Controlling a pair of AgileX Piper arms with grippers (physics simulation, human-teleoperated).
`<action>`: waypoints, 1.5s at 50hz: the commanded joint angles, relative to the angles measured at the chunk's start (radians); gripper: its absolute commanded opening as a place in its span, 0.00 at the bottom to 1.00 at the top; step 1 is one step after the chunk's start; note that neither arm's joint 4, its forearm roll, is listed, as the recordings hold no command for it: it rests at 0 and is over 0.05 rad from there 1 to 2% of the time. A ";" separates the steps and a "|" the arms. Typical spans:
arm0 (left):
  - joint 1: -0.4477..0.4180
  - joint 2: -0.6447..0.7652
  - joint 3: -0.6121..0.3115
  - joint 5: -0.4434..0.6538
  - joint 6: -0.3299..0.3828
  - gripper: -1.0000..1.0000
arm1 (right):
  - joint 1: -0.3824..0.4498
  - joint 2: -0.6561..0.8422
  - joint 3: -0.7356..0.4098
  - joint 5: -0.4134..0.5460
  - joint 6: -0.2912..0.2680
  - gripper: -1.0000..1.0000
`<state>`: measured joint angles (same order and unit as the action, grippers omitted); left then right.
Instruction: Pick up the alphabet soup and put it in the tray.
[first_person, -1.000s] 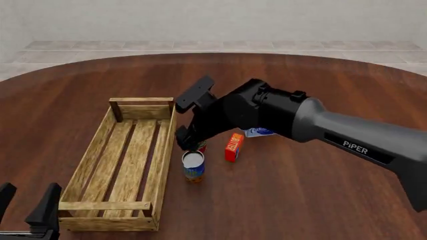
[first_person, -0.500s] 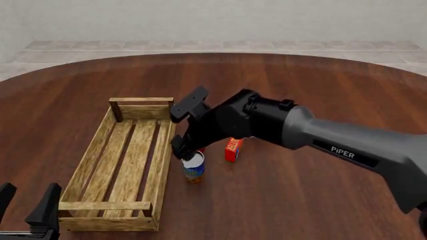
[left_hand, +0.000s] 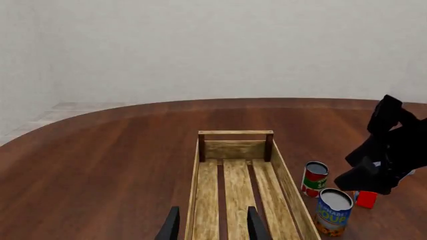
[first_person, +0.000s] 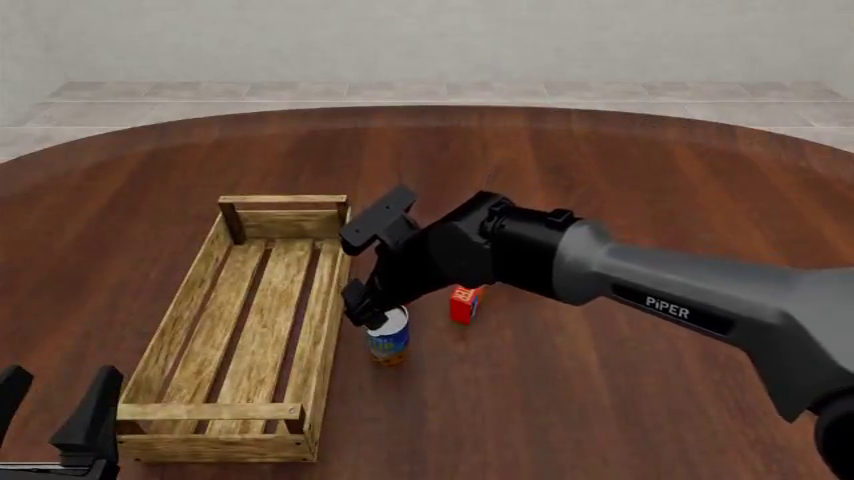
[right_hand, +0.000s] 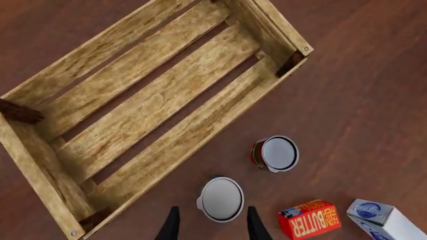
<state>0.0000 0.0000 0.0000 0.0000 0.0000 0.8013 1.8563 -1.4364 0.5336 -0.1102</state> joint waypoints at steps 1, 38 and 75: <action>0.000 0.000 0.000 0.000 0.000 1.00 | -0.007 0.012 0.001 -0.007 0.003 1.00; 0.000 0.000 0.000 0.000 0.000 1.00 | -0.026 0.056 -0.021 -0.022 0.023 1.00; 0.000 0.000 0.000 0.000 0.000 1.00 | -0.038 0.104 -0.037 -0.031 0.046 1.00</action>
<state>0.0000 0.0000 0.0000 0.0000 0.0000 0.7598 1.9538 -1.4747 0.5067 -0.0703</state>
